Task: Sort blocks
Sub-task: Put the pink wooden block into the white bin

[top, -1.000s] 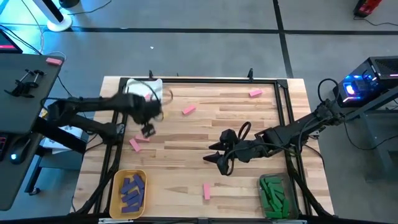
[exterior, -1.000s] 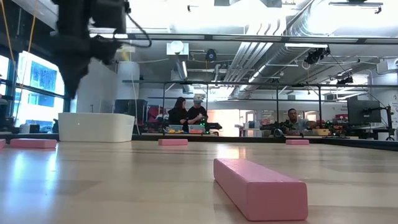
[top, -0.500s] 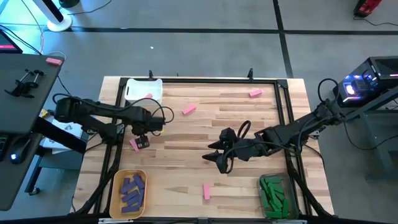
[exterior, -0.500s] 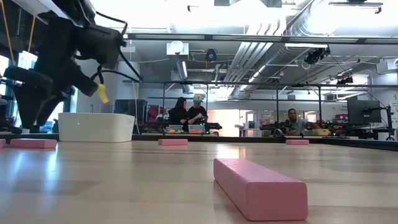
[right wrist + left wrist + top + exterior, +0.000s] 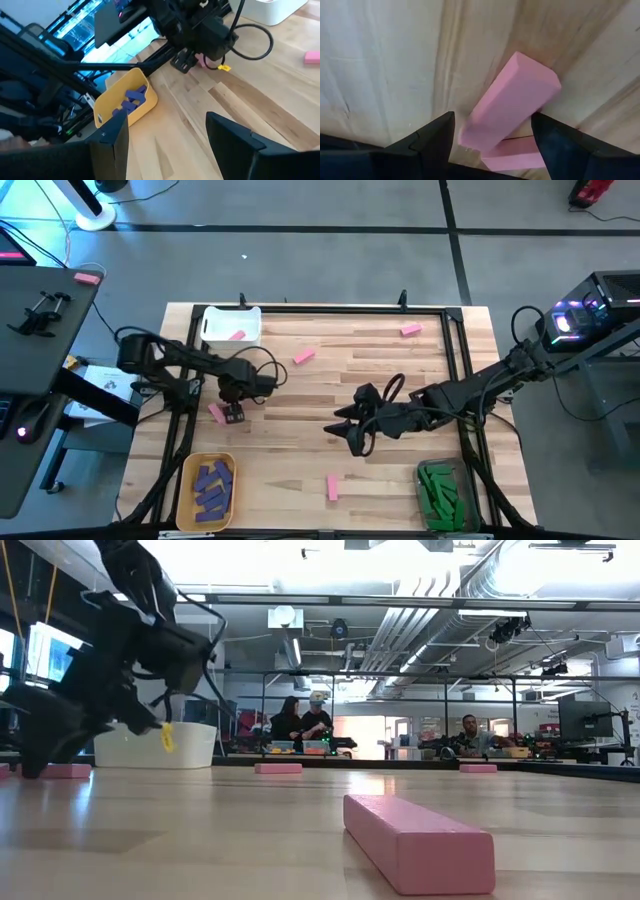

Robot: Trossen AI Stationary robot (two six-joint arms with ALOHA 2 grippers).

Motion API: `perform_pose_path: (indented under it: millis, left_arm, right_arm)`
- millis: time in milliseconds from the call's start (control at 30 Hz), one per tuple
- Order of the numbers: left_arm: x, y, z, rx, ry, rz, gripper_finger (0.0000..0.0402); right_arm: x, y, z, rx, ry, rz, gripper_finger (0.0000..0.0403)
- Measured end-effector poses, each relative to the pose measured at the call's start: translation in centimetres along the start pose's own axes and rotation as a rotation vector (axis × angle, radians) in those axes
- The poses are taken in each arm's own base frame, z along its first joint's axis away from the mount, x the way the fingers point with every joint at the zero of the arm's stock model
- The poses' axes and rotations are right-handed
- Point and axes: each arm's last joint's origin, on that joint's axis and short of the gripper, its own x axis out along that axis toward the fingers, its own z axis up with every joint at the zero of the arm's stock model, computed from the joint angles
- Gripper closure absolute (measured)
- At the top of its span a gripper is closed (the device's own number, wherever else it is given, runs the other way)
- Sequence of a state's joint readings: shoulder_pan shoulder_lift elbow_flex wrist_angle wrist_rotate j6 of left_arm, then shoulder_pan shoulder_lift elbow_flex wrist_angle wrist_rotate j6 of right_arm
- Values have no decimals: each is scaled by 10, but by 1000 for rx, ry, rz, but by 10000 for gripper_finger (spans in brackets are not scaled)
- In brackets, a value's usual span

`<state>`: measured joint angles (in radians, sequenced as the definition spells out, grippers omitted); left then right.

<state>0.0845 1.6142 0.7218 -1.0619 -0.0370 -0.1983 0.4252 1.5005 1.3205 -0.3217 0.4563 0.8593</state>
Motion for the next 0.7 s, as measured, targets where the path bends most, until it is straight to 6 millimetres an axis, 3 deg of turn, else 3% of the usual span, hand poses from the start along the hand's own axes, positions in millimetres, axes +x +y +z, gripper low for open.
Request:
perform_pose_path:
  millis: [133, 233, 300, 433, 567, 700]
  left_arm:
    - [3, -1, 4, 9, 17, -7, 148]
    - [2, -2, 6, 28, 14, -14, 174]
    - [0, -3, 8, 35, 12, -25, 218]
    - [-10, -4, 15, 31, -30, -48, 349]
    - [-34, -5, 28, 17, -153, -72, 357]
    - [-80, 6, 32, -72, -394, -37, 357]
  right_arm:
    - [0, 0, 0, 10, -7, -1, 202]
    - [0, 0, 0, 10, -8, 0, 202]
    - [0, 0, 0, 9, -8, 0, 202]
    - [0, 0, 0, 7, -8, 0, 202]
    - [0, 0, 0, -2, -8, 0, 202]
    - [0, 0, 0, -11, -6, 1, 202]
